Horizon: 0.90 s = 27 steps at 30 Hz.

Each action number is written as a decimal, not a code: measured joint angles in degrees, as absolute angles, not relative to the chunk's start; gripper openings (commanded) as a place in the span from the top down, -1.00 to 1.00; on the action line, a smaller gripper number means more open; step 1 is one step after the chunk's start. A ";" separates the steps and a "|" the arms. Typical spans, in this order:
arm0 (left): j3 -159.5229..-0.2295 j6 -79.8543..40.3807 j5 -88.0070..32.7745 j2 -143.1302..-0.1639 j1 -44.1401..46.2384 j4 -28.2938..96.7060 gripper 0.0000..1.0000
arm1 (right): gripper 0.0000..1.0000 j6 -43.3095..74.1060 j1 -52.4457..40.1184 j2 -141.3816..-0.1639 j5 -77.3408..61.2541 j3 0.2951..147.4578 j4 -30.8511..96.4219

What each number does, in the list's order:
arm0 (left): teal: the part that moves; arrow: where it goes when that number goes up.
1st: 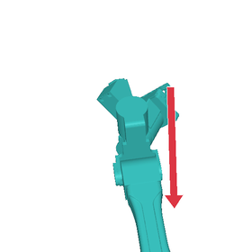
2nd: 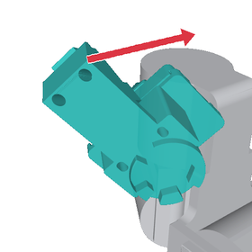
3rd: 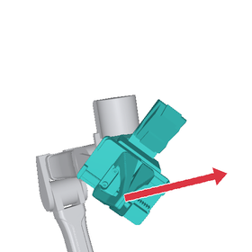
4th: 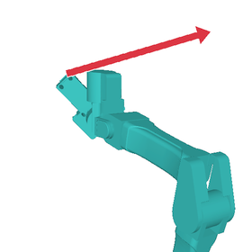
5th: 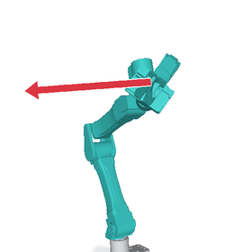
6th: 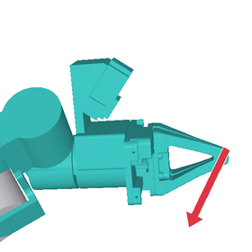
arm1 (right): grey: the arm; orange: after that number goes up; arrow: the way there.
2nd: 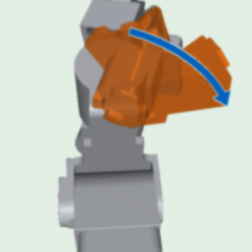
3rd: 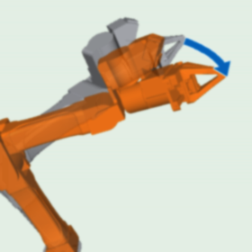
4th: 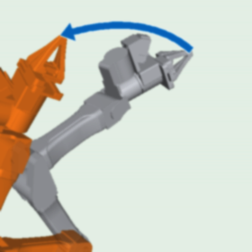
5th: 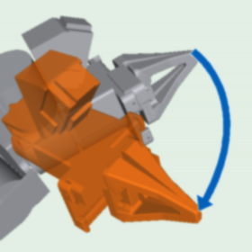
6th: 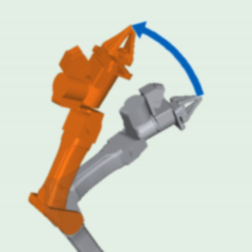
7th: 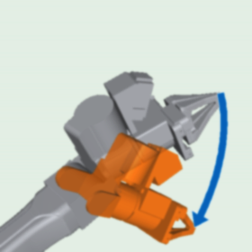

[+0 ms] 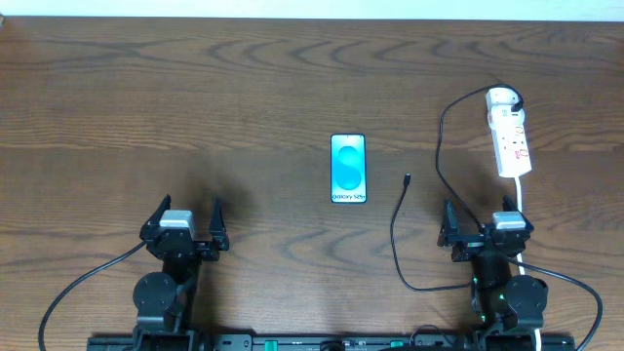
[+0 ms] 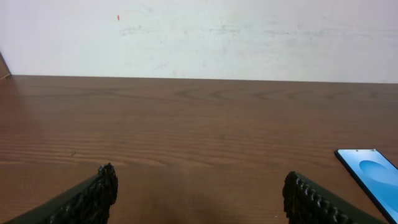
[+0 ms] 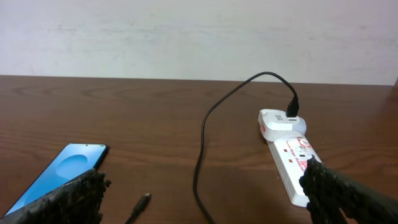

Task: Plug charger to phone and switch on socket

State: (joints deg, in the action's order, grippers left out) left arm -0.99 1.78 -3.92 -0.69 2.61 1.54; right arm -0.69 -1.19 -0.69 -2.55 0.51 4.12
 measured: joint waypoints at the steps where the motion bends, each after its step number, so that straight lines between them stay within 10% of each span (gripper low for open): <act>1: -0.99 1.78 -3.92 -0.69 2.61 1.54 -0.74 | -0.98 -0.69 -1.19 -0.69 -2.55 0.51 4.12; 27: -0.99 1.78 -3.92 -0.69 2.61 1.54 -0.74 | -0.98 -0.67 -1.19 -0.69 -2.55 0.51 4.10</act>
State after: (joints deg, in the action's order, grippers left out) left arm -0.99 1.78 -3.92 -0.69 2.61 1.54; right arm -0.67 -1.19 -0.69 -2.55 0.51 4.10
